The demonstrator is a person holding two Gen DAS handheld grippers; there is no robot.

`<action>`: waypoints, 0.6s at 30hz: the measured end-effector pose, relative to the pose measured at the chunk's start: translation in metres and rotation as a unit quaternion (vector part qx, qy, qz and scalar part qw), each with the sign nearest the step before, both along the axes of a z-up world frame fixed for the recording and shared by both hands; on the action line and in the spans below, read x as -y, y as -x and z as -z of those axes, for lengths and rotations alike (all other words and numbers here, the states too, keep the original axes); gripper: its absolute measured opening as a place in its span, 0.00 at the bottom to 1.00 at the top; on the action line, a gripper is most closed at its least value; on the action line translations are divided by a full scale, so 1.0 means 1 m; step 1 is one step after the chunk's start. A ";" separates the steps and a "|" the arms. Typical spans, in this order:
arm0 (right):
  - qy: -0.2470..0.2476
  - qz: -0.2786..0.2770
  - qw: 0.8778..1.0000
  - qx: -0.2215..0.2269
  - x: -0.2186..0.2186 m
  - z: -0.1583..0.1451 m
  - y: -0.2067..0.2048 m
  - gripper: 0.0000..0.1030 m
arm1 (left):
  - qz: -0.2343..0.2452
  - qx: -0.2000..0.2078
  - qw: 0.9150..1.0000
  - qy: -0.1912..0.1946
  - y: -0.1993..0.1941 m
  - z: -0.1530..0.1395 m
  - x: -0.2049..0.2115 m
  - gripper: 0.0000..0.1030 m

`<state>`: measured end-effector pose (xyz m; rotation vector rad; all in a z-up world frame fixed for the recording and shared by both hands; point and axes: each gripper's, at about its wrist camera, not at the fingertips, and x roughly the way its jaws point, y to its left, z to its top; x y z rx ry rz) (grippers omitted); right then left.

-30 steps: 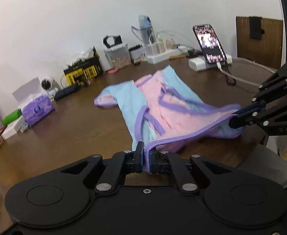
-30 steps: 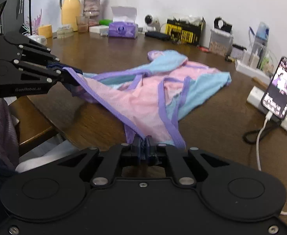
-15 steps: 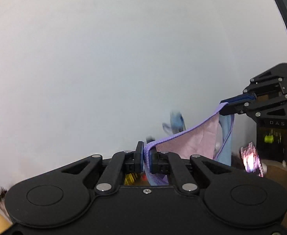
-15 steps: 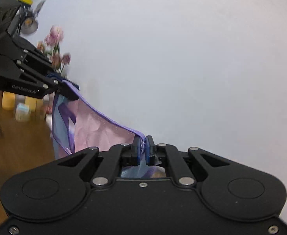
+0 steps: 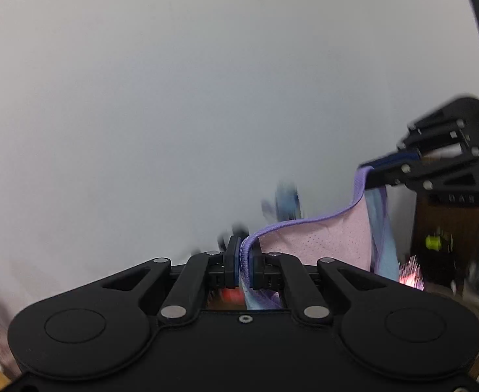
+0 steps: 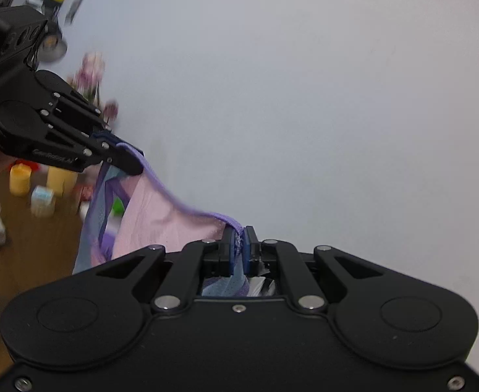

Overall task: Fold clothes
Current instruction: 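Lift the garment with both grippers and shake it out in the air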

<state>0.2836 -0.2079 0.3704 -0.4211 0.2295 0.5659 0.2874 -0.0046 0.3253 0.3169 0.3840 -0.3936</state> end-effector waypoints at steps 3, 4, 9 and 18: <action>0.036 0.008 0.997 -0.070 -0.016 0.061 -0.067 0.07 | -0.003 -0.039 0.999 -0.011 -0.046 0.042 0.007 0.05; 0.042 0.017 0.996 -0.076 -0.021 0.074 -0.084 0.07 | -0.009 -0.051 0.999 -0.013 -0.069 0.056 0.012 0.05; 0.017 0.066 0.998 -0.013 -0.030 0.093 -0.128 0.07 | -0.020 -0.012 1.000 0.014 -0.111 0.041 0.015 0.05; -0.032 0.106 0.974 0.199 -0.010 0.010 -0.066 0.07 | -0.037 0.185 0.982 -0.021 -0.041 -0.104 0.020 0.05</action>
